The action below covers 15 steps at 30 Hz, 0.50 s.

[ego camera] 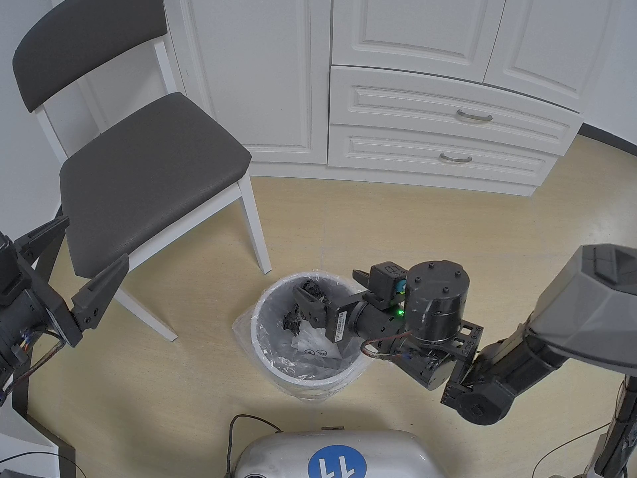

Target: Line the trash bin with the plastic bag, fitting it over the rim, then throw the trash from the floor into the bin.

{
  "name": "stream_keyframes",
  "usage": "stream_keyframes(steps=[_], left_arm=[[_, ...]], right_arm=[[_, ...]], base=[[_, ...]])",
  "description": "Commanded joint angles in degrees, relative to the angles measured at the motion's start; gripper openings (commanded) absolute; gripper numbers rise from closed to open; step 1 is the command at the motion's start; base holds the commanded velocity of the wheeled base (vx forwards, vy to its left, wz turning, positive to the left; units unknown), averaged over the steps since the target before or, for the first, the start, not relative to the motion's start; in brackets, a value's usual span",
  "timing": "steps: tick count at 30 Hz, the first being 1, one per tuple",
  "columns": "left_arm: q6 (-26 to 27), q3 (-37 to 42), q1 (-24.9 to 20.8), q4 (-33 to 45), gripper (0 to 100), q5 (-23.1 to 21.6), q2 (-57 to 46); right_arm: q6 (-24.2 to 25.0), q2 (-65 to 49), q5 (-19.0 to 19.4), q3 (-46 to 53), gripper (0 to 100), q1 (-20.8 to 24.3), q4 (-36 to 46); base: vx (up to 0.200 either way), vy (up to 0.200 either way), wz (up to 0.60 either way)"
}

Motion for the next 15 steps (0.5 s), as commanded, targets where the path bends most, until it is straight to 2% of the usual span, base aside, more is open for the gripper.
stream_keyframes(steps=[1, 5, 6, 10, 13, 15], left_arm=[[0.0, 0.1, -0.1, 0.0, 100, 0.0, 0.2], [0.1, 0.4, -0.1, 0.1, 100, 0.0, 0.2], [0.1, 0.7, 0.0, 0.1, 100, 0.0, 0.3], [0.2, 0.9, -0.1, 0.1, 100, 0.0, 0.7], [-0.1, 1.1, 0.1, 0.8, 100, 0.0, 1.4], [-0.4, 1.8, 0.3, 0.3, 100, 0.0, 3.2]], right_arm=[[-0.3, -7.9, -1.7, 0.4, 100, 0.0, 7.0], [-0.3, -11.3, -1.8, 0.2, 100, -0.2, 16.3], [-0.3, -12.9, -1.8, 0.2, 100, -0.4, 21.1], [-0.4, -15.3, -3.0, 0.2, 100, -1.2, 28.0], [-2.4, -15.6, -7.6, 0.3, 100, -2.0, 29.7], [-5.5, -16.0, -12.2, 0.7, 100, -3.6, 29.7]], base=[[0.000, 0.000, 0.00], [0.000, 0.000, 0.00], [0.000, 0.000, 0.00], [0.000, 0.000, 0.00], [0.000, 0.000, 0.00], [0.000, 0.000, 0.00]])
